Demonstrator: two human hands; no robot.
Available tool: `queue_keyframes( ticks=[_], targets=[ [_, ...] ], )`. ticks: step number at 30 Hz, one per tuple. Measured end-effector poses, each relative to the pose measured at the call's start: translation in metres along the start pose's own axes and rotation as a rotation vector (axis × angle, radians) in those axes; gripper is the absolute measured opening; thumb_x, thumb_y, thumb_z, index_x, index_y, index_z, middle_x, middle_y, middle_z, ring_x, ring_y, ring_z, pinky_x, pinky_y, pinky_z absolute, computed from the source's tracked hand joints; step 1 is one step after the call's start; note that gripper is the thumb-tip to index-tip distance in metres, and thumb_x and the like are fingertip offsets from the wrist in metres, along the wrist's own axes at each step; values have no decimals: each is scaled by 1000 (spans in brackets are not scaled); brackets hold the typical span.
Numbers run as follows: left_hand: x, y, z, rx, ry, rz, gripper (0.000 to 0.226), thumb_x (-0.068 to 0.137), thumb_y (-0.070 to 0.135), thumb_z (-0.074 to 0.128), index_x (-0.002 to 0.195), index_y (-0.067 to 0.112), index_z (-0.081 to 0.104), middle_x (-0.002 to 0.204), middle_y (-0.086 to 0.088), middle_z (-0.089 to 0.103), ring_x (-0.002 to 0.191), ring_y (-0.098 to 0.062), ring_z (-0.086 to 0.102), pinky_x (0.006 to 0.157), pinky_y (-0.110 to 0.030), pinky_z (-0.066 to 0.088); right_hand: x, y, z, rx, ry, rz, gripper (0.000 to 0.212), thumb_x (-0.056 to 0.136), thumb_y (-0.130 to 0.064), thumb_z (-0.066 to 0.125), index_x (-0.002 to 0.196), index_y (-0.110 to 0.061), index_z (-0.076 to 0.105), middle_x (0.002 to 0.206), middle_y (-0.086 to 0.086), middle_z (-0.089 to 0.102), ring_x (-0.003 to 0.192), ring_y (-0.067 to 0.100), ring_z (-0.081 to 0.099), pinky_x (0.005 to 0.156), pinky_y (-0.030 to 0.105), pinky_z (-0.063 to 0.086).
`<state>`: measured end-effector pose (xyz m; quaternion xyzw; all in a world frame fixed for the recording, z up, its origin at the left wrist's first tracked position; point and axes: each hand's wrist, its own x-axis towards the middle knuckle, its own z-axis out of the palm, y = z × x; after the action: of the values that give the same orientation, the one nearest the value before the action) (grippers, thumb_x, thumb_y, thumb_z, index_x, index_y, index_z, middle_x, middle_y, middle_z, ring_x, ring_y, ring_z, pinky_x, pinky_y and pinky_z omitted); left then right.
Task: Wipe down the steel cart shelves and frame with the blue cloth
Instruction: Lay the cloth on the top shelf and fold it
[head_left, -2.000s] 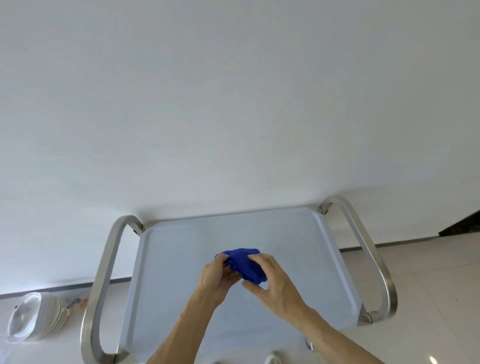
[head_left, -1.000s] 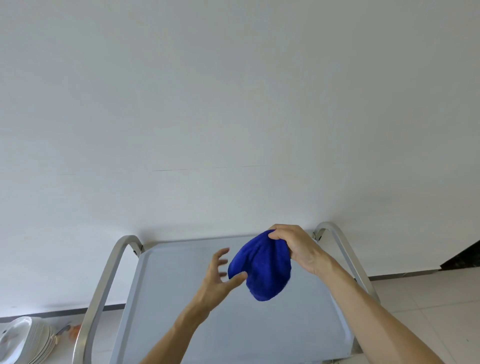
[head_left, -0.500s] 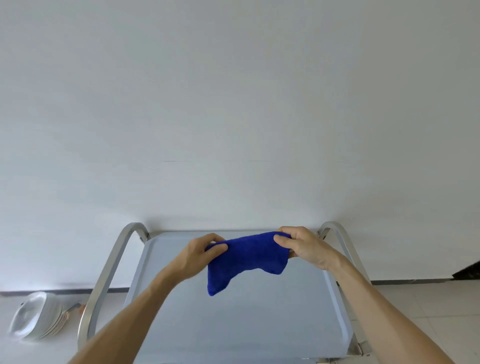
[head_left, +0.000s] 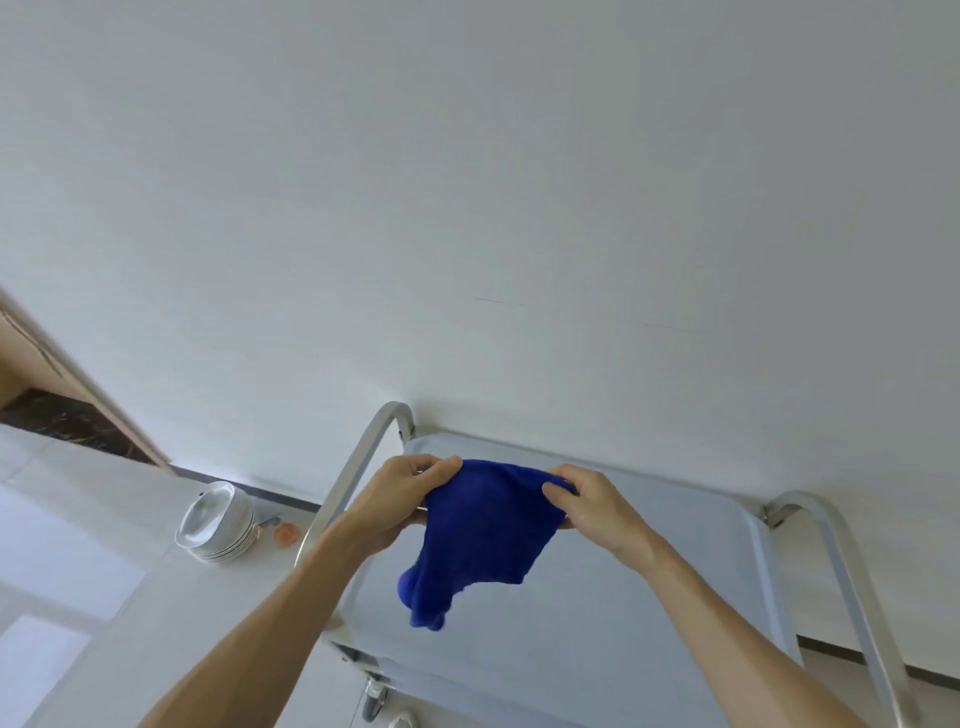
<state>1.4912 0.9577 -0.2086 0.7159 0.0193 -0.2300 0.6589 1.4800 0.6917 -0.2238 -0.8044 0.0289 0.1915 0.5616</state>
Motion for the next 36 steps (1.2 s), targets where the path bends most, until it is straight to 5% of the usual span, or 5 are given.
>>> queue_keyframes(
  ticks=[12,17,23,32,36],
  targets=[
    [9,17,-137,66,-149,23,33,85,26,76,113,9,69,105,-14,74,100,-30,71,80,-37,59,66,-65,75,-138,89,-41,20,95,-16,53,92,-23,71,94,5,73,93,28,69,86,46,59],
    [40,46,-201,434,29,137,13,87,20,67,97,25,73,93,4,76,93,-19,70,82,-38,59,109,-118,94,-262,106,-97,21,97,-16,54,95,-27,72,90,-9,71,89,16,65,81,34,53],
    [68,59,-243,623,280,302,22,86,14,64,93,33,73,82,19,70,71,5,60,58,-8,40,145,-158,131,-313,267,-199,26,95,-13,50,100,-27,71,82,-16,67,70,-6,58,59,5,39],
    [44,-75,-244,612,237,112,22,81,0,70,88,20,76,79,7,73,75,-10,66,64,-6,43,132,-49,217,-437,72,8,30,95,-11,52,110,-25,74,97,0,74,80,17,65,76,30,50],
    [21,-114,-234,528,224,89,19,82,1,72,88,20,74,83,13,75,82,2,67,75,-16,52,113,-17,238,-368,15,31,34,97,-15,50,114,-33,73,94,-17,72,73,-1,60,70,15,46]
  ],
)
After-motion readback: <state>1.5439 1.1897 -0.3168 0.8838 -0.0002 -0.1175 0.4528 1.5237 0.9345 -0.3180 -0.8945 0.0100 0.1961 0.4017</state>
